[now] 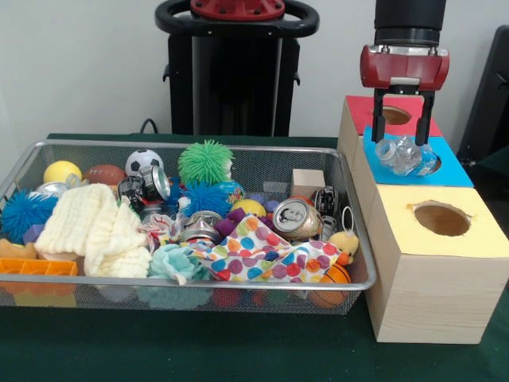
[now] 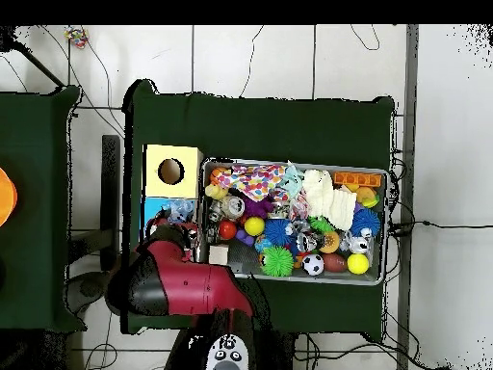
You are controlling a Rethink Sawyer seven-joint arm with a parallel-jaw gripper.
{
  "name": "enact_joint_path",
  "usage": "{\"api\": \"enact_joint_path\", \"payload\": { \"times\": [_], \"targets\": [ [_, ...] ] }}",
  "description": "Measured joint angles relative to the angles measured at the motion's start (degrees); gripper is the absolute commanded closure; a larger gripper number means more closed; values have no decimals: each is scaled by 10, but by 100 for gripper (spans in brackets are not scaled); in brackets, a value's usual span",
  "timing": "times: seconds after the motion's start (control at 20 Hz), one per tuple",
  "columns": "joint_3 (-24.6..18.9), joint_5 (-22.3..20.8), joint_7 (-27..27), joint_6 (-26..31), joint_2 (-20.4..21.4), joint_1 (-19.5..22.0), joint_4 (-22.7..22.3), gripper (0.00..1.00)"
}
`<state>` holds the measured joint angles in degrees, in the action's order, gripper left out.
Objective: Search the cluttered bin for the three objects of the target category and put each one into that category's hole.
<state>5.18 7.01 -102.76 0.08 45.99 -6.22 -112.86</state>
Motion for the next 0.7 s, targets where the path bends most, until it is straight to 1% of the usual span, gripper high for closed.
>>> {"api": "enact_joint_path", "payload": {
  "times": [0.7],
  "targets": [
    [11, 2, 0, 48, 27, -6, 0, 0]
  ]
}}
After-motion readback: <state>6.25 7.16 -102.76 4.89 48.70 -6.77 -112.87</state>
